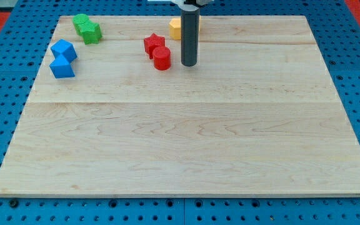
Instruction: Point your arm at the left of the red star
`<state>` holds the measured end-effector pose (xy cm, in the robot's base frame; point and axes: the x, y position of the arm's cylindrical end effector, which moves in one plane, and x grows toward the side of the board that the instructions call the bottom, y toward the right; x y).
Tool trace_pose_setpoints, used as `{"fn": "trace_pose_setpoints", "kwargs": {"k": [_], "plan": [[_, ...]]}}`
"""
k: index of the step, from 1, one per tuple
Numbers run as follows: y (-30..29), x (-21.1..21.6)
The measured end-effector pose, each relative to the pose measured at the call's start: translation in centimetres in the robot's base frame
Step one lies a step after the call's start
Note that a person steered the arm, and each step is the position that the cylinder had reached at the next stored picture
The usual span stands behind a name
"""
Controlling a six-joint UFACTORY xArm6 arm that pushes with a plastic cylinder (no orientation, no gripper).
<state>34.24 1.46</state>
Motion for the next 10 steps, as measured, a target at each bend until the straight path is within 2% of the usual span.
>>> {"fn": "trace_pose_setpoints", "kwargs": {"k": [2,4,8,10], "plan": [[1.6,3.7],[-10.3,4.0],[-12.0,0.8],[-14.4,1.2]]}}
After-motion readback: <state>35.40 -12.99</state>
